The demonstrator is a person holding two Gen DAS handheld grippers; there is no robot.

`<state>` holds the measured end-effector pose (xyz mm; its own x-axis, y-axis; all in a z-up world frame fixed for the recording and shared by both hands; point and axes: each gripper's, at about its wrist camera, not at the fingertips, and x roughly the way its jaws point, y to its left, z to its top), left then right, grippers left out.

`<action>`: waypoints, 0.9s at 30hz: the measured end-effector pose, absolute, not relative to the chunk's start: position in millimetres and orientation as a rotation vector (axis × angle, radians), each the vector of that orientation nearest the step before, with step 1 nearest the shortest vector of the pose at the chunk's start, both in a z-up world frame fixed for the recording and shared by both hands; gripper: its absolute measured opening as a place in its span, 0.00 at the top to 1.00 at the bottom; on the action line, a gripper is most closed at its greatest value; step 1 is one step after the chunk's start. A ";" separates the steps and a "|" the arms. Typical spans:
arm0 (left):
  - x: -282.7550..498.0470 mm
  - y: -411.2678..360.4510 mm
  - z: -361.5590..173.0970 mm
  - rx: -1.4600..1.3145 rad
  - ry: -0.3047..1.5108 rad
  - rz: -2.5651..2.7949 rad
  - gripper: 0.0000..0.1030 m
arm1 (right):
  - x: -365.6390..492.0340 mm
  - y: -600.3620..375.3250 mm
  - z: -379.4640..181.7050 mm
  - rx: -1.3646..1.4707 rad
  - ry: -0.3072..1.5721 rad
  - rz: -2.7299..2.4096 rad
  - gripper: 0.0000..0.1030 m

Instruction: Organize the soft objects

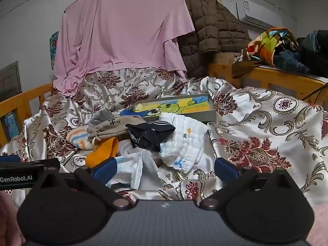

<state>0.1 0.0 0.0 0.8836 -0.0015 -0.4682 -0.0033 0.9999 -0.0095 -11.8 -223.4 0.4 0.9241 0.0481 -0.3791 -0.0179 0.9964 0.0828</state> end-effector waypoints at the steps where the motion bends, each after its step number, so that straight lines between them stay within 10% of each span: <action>1: 0.1 0.1 0.1 -0.012 0.488 0.001 0.01 | -12.2 -223.3 0.5 0.078 0.390 0.034 0.00; 27: 0.1 0.0 0.0 -0.010 0.484 0.002 0.01 | -11.2 -222.8 0.6 0.077 0.403 0.033 0.00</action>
